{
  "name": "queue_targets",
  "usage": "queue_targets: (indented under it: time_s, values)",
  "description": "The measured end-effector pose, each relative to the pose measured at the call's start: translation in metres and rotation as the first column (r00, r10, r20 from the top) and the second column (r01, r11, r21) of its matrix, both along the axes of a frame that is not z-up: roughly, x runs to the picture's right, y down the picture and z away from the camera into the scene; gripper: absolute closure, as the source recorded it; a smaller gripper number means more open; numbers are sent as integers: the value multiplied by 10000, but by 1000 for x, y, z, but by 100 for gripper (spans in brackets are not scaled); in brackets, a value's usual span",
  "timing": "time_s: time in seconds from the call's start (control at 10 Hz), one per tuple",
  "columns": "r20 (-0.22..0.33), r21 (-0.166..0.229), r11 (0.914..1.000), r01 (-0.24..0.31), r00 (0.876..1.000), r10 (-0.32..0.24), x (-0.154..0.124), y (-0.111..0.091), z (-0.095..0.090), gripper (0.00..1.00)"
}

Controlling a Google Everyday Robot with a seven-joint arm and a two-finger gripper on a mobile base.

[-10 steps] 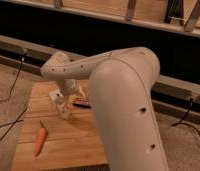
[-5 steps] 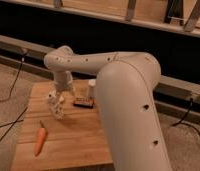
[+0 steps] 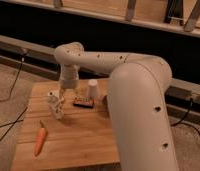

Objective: Knock the bottle over

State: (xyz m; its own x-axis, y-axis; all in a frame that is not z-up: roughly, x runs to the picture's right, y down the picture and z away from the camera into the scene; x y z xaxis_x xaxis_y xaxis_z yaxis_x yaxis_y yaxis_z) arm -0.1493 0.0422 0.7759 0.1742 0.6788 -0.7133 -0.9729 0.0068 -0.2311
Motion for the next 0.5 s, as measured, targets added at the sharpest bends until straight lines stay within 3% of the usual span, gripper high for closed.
queue_targets:
  time_s: [0.5]
  values:
    - [12, 334, 9980, 531, 9986, -532, -3, -7, 0, 35]
